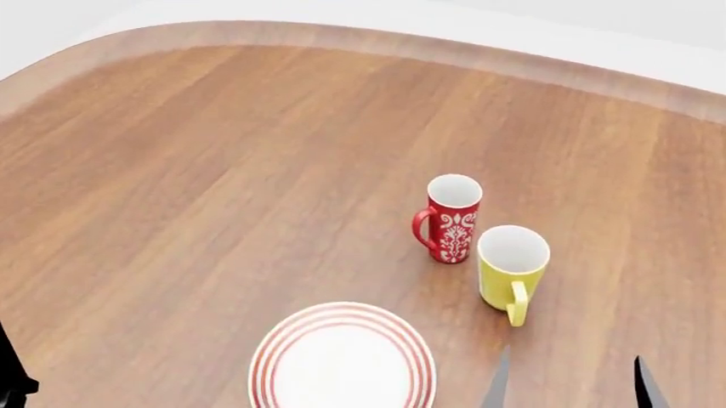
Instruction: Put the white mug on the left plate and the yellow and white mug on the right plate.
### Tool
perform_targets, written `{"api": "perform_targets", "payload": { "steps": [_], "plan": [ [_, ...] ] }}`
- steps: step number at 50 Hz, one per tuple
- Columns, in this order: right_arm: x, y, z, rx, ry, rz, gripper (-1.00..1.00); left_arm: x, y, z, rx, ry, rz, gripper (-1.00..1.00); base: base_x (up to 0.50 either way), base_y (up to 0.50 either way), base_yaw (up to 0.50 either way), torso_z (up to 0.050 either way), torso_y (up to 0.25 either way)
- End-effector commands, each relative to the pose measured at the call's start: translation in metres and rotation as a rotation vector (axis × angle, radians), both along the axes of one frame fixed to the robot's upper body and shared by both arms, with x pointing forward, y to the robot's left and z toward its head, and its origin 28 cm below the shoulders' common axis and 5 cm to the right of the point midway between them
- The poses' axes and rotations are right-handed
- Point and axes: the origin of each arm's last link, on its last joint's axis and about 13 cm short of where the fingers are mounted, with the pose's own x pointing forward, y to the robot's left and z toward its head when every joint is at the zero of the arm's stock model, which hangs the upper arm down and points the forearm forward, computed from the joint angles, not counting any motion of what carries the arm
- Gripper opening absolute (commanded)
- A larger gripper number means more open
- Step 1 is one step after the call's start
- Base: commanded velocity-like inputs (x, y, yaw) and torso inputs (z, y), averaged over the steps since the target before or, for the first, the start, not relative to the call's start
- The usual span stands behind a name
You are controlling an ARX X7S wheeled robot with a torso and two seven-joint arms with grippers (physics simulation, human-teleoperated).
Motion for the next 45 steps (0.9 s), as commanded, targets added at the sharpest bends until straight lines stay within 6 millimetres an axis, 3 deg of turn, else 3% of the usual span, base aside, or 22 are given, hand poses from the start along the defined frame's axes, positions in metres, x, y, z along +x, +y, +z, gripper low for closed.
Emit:
{"api": "perform_targets", "payload": {
  "steps": [1,7,14,22,28,45],
  "plan": [
    [0.001,0.000,-0.002,-0.008,0.011,-0.006,1.00,0.003,0.001,-0.001,-0.013,-0.003,0.022,1.00,0.00,0.00,0.00,0.000,0.000],
    [-0.001,-0.005,-0.021,-0.059,0.136,0.023,1.00,0.001,0.005,0.000,-0.063,0.000,0.061,1.00,0.00,0.00,0.00,0.000,0.000],
    [-0.023,-0.024,-0.029,-0.063,0.234,0.115,1.00,-0.007,0.010,0.008,-0.139,-0.012,0.090,1.00,0.00,0.00,0.00,0.000,0.000],
    [-0.038,-0.035,-0.017,-0.150,0.293,0.166,1.00,-0.013,0.003,0.011,-0.144,-0.022,0.078,1.00,0.00,0.00,0.00,0.000,0.000],
    [-0.045,-0.033,-0.004,-0.186,0.311,0.241,1.00,-0.014,0.003,0.011,-0.154,-0.019,0.065,1.00,0.00,0.00,0.00,0.000,0.000],
    [-0.057,-0.028,0.006,-0.229,0.346,0.357,1.00,-0.013,0.007,0.012,-0.197,0.005,0.048,1.00,0.00,0.00,0.00,0.000,0.000]
  ]
}}
